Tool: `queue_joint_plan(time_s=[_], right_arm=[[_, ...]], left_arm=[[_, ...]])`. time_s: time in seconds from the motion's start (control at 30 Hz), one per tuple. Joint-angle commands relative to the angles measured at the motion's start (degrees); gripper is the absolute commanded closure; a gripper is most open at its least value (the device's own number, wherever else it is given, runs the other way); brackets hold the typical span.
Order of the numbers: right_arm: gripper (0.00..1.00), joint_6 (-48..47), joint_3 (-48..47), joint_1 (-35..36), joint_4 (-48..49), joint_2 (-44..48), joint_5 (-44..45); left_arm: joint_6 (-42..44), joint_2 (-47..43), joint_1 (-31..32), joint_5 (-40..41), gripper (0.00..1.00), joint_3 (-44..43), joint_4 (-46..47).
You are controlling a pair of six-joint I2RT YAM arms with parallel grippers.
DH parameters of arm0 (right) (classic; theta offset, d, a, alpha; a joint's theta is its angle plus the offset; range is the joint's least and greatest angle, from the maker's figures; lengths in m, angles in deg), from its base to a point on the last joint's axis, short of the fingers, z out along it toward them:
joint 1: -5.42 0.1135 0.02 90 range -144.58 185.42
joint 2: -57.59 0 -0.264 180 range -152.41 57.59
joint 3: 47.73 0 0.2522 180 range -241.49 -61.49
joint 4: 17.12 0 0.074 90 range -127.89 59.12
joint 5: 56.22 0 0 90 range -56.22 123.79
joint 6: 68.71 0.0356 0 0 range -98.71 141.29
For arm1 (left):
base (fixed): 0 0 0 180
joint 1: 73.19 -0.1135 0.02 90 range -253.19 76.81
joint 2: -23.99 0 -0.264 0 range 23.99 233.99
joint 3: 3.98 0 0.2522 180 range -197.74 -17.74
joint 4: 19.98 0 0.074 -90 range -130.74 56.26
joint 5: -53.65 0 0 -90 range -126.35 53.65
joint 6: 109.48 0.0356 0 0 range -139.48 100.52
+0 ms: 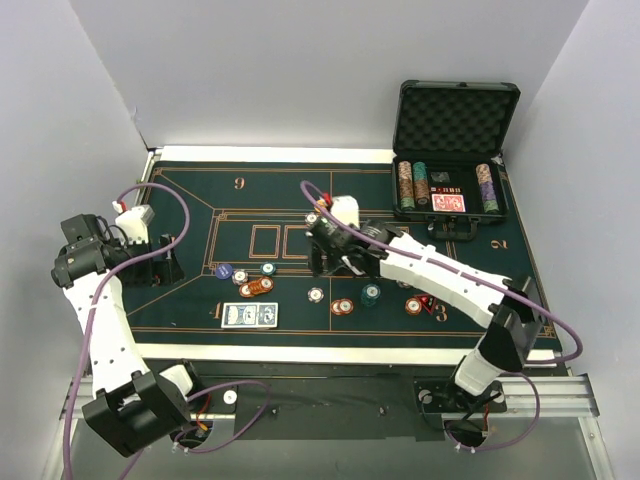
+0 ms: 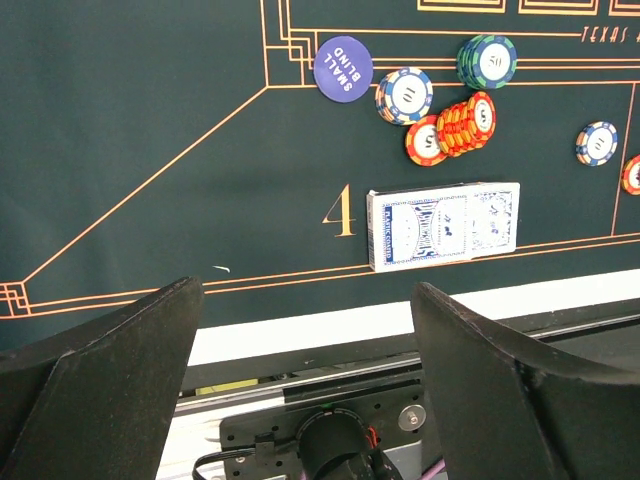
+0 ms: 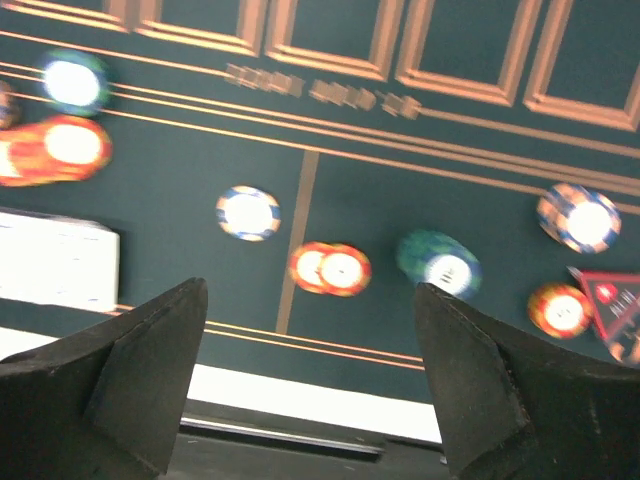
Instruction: Distribute texas hold em gaming equipment
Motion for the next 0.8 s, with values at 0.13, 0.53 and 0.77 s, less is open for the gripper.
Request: queue_joint_plan(time_s=[0.13, 0.53, 0.77], right_arm=[[0.19, 3.14, 21.95, -6.97, 1.19, 10.05, 0.62], [0.18, 3.40, 27.24, -8.11, 6.29, 7.86, -3.07], [0.21, 3.49, 28.03, -9.34, 9.10, 4.00, -3.87]], left_arm=[[-1.57, -1.09, -0.40, -2.82, 0.04, -0.86, 0.33], [-1.75, -1.00, -0.40, -2.38, 0.04, -1.65, 0.06], [-1.48, -1.00, -0.32, -1.50, 0.04, -2.00, 0.33]])
